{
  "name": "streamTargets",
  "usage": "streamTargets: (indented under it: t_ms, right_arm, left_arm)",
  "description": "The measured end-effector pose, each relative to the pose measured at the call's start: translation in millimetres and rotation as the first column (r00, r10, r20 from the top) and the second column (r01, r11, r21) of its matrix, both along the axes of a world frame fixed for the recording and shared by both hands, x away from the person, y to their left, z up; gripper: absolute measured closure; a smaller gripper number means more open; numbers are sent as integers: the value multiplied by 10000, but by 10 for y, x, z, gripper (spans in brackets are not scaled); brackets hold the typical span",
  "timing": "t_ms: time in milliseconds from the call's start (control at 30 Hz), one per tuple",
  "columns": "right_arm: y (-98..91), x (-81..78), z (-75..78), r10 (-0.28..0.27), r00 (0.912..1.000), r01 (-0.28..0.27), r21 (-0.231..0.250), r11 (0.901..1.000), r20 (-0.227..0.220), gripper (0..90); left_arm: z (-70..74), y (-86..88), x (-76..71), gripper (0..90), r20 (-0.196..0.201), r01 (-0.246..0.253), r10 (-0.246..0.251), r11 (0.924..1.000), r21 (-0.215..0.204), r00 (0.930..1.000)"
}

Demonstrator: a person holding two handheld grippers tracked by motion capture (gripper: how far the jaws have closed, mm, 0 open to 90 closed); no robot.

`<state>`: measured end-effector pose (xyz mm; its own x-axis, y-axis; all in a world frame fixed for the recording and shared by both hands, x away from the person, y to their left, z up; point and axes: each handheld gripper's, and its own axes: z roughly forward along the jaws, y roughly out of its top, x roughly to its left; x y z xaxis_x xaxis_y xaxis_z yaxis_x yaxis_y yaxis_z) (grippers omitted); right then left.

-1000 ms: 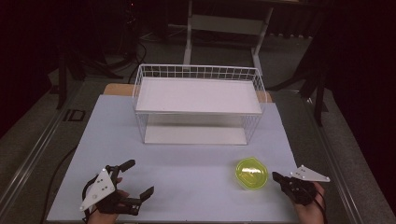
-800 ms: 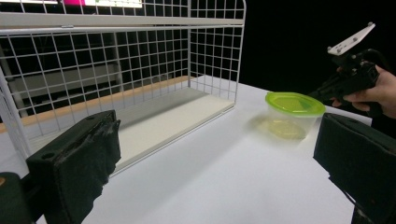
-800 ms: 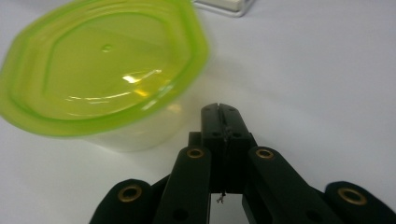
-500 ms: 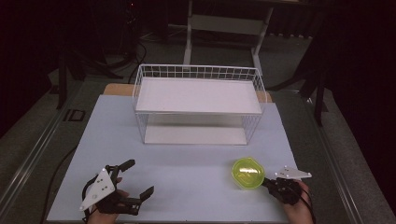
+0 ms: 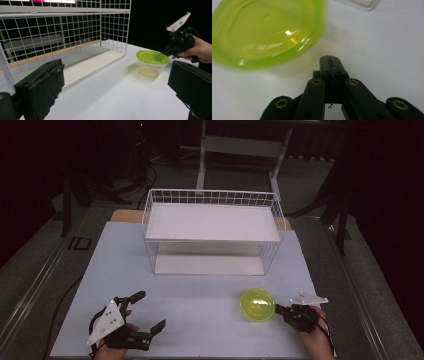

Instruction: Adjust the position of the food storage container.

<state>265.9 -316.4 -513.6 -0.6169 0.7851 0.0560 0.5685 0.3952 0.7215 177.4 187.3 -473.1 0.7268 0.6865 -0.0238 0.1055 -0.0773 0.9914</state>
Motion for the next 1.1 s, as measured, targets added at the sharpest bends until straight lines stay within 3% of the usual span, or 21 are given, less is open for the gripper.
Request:
streamTargets:
  t_ms: [100,300,667,900,1000,1100]
  right_arm:
    - [-10,106,21,-135,9998,132,236,9996,113,900]
    - [28,233,-26,-9,9997,24,607,9982,-238,900]
    - [189,99,-71,792,9954,-753,717,9946,-533,900]
    - [458,29,-107,1555,9852,-1510,634,9865,-726,900]
    - [488,32,-98,1636,9839,-1597,564,9855,-718,900]
    - [446,74,-77,1386,9873,-1329,736,9884,-781,900]
  left_arm:
    - [-3,5,9,11,-44,1,-1,10000,38,10000]
    - [1,10,1,11,-13,-25,25,10000,59,10000]
    - [0,-1,-1,11,6,-16,16,9999,121,10000]
    - [1,-1,-3,11,-20,-24,24,10000,73,10000]
    - [0,1,-5,11,-29,-20,21,10000,63,10000]
    - [-5,-3,0,11,-40,-10,11,10000,82,10000]
